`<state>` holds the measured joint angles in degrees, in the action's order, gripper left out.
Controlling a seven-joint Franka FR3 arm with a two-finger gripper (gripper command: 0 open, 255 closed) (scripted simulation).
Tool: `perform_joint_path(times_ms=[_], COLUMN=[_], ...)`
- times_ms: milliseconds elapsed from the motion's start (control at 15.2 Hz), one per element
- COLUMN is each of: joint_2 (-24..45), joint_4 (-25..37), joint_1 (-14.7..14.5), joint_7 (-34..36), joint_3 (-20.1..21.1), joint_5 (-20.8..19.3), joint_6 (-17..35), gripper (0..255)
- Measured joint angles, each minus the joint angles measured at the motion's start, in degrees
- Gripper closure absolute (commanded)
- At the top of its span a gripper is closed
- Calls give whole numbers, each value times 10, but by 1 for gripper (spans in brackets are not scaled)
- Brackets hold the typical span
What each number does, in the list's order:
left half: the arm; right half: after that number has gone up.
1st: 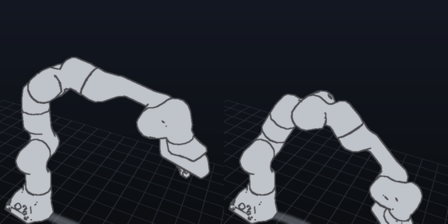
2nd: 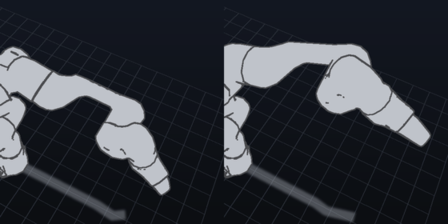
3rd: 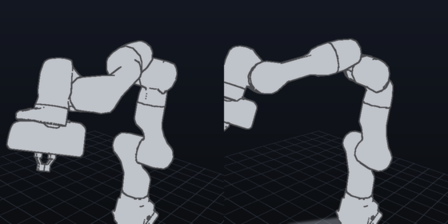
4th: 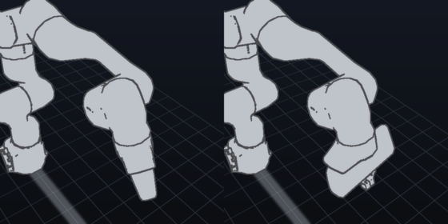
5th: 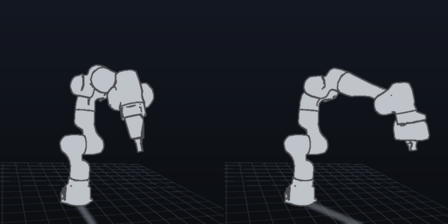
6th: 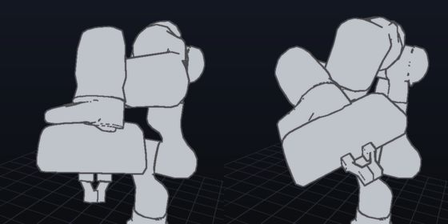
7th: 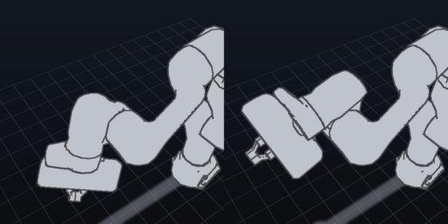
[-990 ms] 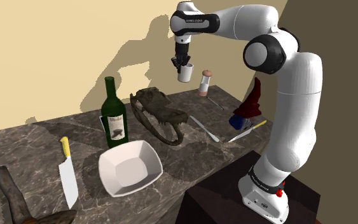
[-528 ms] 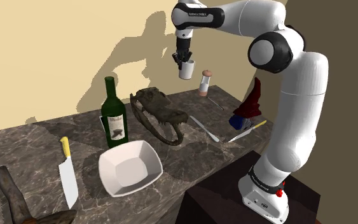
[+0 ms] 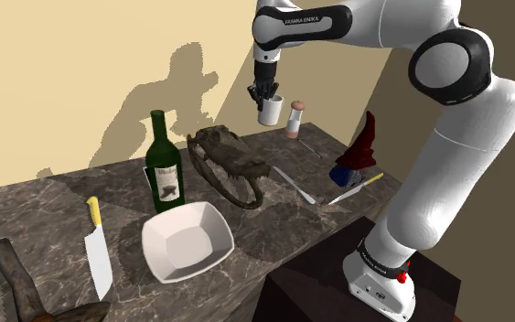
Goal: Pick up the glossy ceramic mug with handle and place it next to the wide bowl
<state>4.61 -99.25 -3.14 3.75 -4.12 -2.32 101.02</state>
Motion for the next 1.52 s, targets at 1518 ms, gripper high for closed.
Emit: perform_joint_path(times_ms=[1518], joint_2=[-316], joint_4=[-320], joint_1=[-117], joint_7=[240], joint_3=[150], joint_5=[61], joint_6=[-1], gripper=[255])
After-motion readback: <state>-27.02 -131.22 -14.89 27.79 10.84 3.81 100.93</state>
